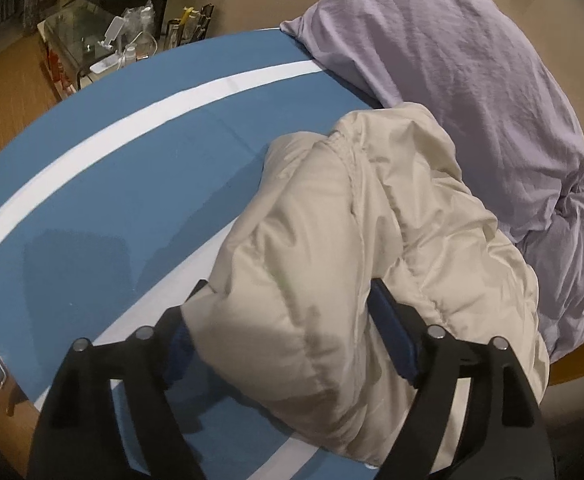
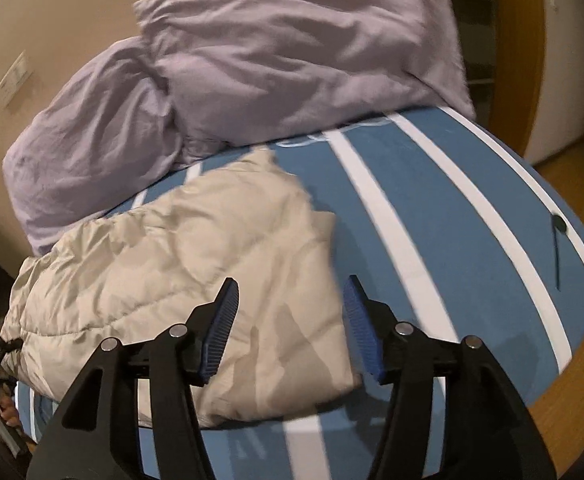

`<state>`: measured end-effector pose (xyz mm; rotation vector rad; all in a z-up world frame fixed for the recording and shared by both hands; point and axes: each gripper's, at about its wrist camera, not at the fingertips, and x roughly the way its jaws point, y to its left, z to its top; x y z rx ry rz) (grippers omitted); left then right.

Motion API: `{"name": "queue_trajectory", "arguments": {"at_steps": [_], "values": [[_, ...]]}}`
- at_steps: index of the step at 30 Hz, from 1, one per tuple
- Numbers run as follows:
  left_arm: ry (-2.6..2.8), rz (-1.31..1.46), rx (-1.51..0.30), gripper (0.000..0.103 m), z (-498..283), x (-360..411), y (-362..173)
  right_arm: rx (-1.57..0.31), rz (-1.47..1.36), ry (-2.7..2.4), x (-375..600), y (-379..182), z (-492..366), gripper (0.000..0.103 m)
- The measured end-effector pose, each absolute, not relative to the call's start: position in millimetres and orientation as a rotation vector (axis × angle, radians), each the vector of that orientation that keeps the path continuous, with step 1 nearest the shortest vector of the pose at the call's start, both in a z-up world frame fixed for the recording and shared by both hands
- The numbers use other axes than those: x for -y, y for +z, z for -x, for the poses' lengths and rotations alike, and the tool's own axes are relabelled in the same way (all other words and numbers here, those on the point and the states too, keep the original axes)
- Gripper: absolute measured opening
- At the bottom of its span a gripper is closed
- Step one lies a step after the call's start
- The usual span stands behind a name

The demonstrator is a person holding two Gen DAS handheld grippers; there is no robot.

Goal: Fold large clothes

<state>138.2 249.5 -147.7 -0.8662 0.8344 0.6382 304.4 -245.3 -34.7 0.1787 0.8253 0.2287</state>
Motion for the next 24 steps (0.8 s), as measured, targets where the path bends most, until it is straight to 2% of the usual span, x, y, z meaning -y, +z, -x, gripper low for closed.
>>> {"name": "queue_trajectory", "arguments": {"at_steps": [2,11,14,19,24], "values": [[0.639,0.878,-0.830,0.082,-141,-250,-150,-0.832,-0.150,0.273,227,-34,-307,0.062],[0.623,1.005,-0.780,0.081,-151,-254,-160,-0.876,0.030,0.436,142,-61,-294,0.063],[0.622,1.027,-0.767,0.076,-153,-254,-161,-0.858,0.092,0.433,128,-68,-286,0.071],[0.615,1.033,-0.756,0.064,-155,-254,-158,-0.818,0.135,0.416,121,-72,-277,0.072],[0.580,1.040,-0.733,0.045,-153,-254,-152,-0.837,0.225,0.398,108,-88,-279,0.078]]}}
